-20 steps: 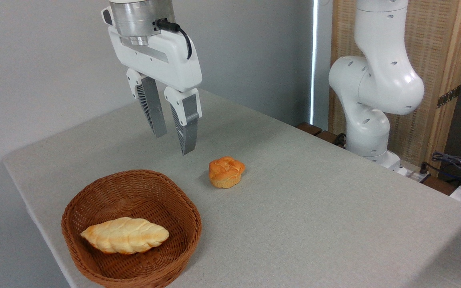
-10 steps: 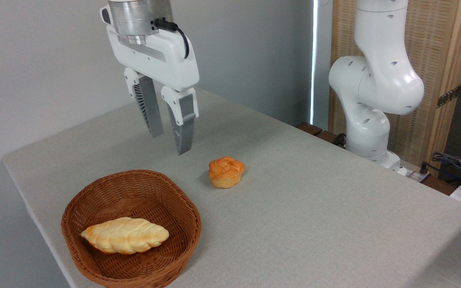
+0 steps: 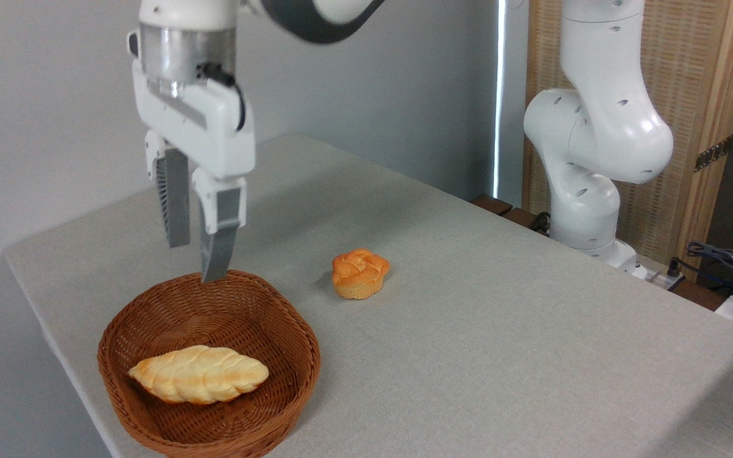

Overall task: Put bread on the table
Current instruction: 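Lower the open gripper into the basket over the braided loaf, then close the gripper on the braided loaf inside the basket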

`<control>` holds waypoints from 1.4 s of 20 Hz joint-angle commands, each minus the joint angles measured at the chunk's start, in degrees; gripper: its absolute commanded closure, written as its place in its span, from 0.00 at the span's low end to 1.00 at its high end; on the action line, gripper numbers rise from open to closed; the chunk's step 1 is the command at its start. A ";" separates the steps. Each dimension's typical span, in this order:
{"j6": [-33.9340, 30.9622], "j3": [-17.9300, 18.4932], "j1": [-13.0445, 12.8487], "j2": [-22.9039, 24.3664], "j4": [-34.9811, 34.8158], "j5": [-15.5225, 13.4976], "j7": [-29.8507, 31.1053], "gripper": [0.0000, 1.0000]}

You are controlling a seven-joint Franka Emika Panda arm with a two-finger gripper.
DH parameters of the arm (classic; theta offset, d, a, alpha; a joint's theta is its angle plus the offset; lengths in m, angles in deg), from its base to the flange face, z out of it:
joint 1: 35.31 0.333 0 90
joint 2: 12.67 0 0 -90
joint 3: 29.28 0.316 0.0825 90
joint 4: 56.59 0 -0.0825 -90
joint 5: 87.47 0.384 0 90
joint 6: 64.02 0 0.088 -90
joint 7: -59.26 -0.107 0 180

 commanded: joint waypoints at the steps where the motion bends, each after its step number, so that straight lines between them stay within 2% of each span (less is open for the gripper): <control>1: 3.41 0.22 -1.66 -3.84 -0.67 0.66 -0.41 0.00; 5: 6.21 0.22 -1.66 -6.48 -1.99 0.75 -0.68 0.00; 12: 17.11 -1.62 -1.57 -9.91 -7.26 0.92 -1.64 0.00; 17: 17.74 -1.62 -1.22 -10.70 -7.36 1.10 -3.13 0.00; 20: 17.74 -1.62 -1.05 -10.97 -7.36 5.48 -4.45 0.00; 23: 17.82 -1.62 -0.87 -11.40 -7.36 7.86 -5.50 0.00; 25: 19.04 -1.62 -0.87 -11.93 -7.36 8.39 -5.69 0.01; 26: 19.92 -1.62 -0.87 -12.11 -7.36 8.39 -5.86 0.05; 28: 20.02 -1.62 -0.87 -12.20 -7.36 8.48 -7.96 0.39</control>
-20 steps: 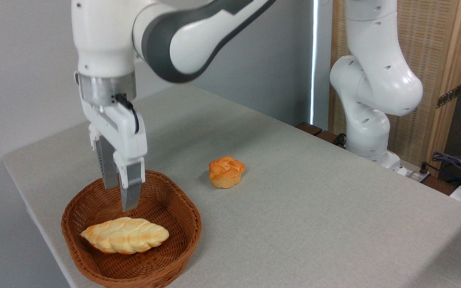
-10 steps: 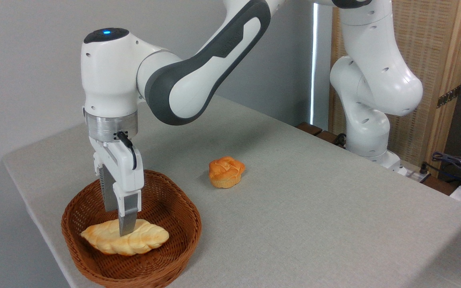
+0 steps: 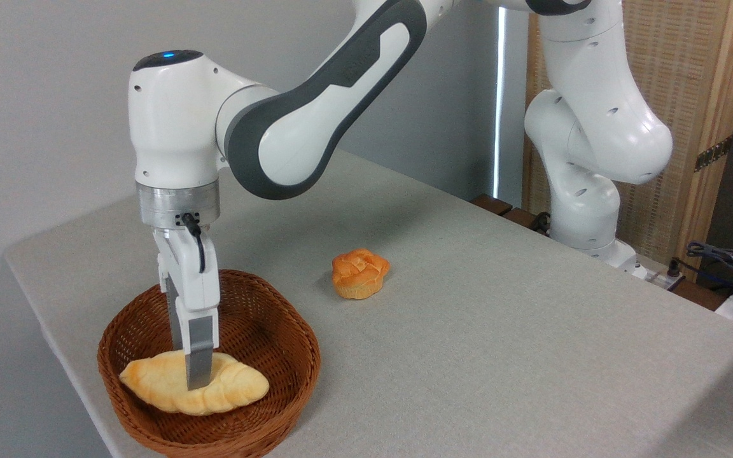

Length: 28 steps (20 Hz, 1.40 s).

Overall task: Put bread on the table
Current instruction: 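Close the gripper on the braided loaf inside the basket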

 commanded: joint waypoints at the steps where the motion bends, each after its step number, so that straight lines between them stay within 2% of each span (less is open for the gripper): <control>1: 1.84 0.13 0.32 -0.39 -0.71 1.03 -4.66 0.50; 2: 1.75 0.13 0.32 -0.39 -0.88 1.03 -6.07 0.61; 3: 1.84 0.22 0.32 -0.39 -0.97 1.03 -6.78 0.67; 5: 1.84 0.31 0.32 -0.48 -0.97 1.03 -6.87 0.75; 16: 1.84 0.48 0.32 -0.39 -0.97 1.03 -6.78 0.82; 24: 1.75 0.57 0.40 -0.30 -0.89 1.03 -6.61 0.83; 28: 1.40 0.92 0.40 0.66 -0.80 -0.19 -6.26 0.83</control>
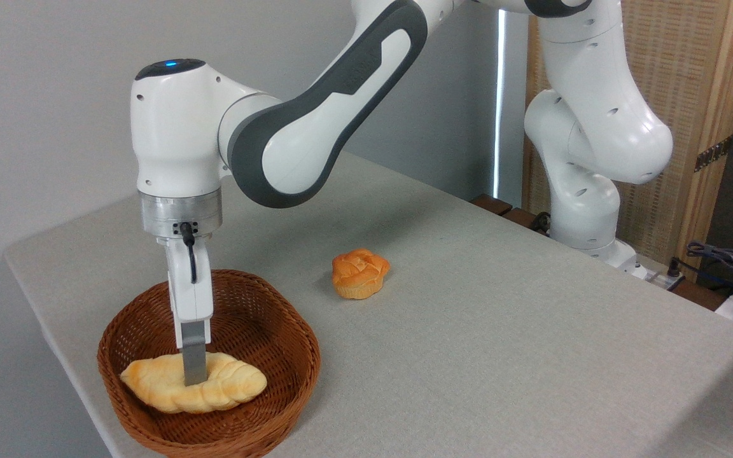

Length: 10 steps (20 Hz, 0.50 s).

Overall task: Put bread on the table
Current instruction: 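Close the gripper on the braided loaf inside the basket, then lift the braided loaf out of the basket toward the orange bun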

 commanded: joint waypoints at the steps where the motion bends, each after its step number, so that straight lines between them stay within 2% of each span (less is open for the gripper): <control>1: 0.71 1.00 0.72 2.05 -0.57 -1.96 0.03 0.82; 5: -3.41 1.09 3.36 7.33 -0.49 -14.95 -0.32 0.78; 7: -8.93 1.44 5.12 10.84 -0.57 -18.83 -0.33 0.77; 9: -20.15 3.80 5.12 14.70 -0.66 -21.91 -0.59 0.75; 10: -22.74 4.60 5.12 15.85 -0.75 -22.45 -0.59 0.75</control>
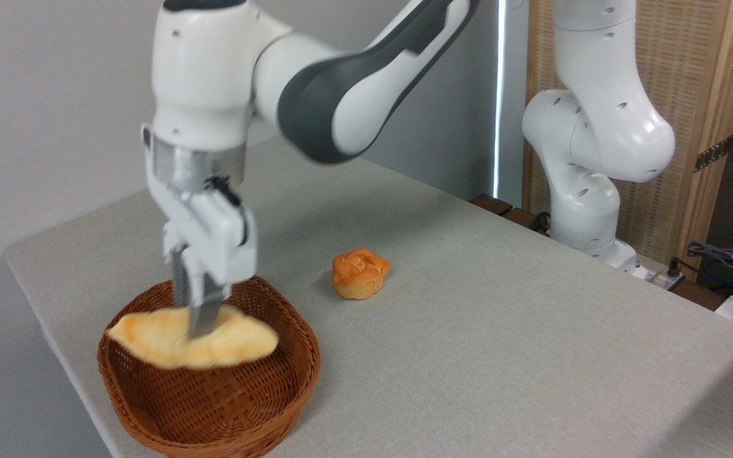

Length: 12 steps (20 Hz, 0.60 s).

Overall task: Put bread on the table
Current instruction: 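Lift the braided loaf out of the basket toward the orange bun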

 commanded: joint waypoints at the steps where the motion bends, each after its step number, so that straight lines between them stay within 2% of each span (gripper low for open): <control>1: -17.02 4.10 0.19 8.43 -1.49 -5.18 -0.58 0.74; 4: -25.23 6.66 0.02 14.49 -5.77 -5.45 -0.67 0.72; 7: -25.86 7.01 -0.42 21.27 -15.34 -5.36 -0.93 0.62; 9: -26.38 7.01 -1.04 22.69 -20.02 -5.45 -2.85 0.34; 11: -29.71 7.01 -1.13 22.60 -21.00 -5.36 -2.95 0.09; 12: -31.29 7.01 -1.47 22.52 -21.00 -5.36 -2.95 0.08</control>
